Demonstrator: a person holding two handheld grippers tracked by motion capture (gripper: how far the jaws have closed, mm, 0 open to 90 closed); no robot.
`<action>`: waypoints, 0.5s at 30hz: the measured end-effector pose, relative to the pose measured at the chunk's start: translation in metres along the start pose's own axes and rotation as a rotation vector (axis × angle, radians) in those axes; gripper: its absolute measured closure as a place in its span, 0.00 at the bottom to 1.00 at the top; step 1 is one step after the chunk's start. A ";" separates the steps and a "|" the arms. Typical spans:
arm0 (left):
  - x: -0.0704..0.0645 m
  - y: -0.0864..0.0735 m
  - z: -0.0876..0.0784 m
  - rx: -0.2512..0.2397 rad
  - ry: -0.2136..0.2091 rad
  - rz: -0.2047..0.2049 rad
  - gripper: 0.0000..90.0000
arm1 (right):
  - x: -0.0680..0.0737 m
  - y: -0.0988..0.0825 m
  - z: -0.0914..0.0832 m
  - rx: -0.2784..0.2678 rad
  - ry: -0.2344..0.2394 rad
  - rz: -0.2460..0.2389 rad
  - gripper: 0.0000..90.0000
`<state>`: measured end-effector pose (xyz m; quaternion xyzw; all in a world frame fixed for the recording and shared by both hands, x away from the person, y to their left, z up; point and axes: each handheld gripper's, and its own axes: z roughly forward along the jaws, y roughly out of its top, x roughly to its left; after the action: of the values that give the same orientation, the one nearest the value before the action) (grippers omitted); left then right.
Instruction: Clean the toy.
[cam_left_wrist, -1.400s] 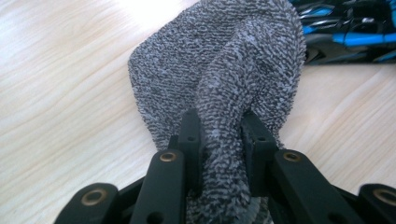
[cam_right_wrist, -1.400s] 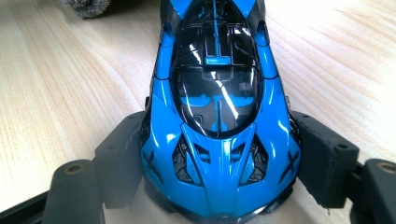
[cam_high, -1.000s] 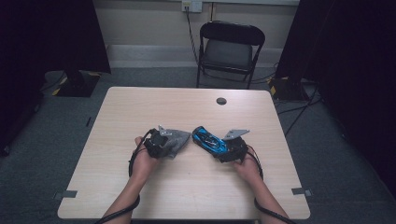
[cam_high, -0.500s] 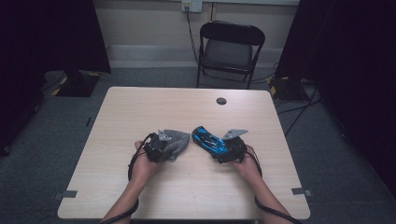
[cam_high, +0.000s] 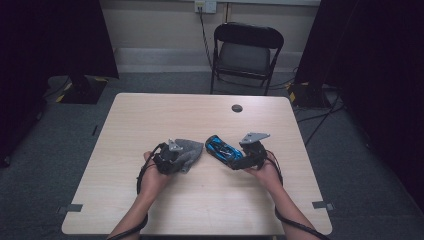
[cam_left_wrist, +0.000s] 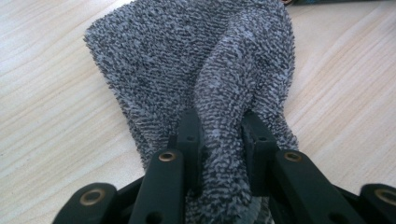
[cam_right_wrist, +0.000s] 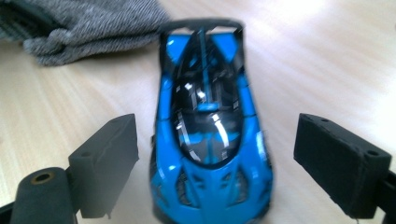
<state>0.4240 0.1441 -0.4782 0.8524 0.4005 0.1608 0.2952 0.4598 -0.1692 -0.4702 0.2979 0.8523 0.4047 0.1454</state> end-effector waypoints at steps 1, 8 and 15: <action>0.000 0.000 0.000 -0.001 0.000 0.001 0.81 | 0.000 0.000 0.000 0.000 0.000 0.000 0.15; 0.000 -0.001 0.000 -0.003 -0.003 -0.001 0.81 | 0.001 0.015 0.005 -0.002 -0.002 0.002 0.25; 0.001 -0.002 -0.001 -0.007 -0.009 -0.001 0.81 | 0.001 0.017 0.021 0.017 -0.001 0.028 0.35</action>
<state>0.4231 0.1458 -0.4787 0.8520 0.3988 0.1582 0.3002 0.4758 -0.1470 -0.4707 0.3111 0.8515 0.3990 0.1378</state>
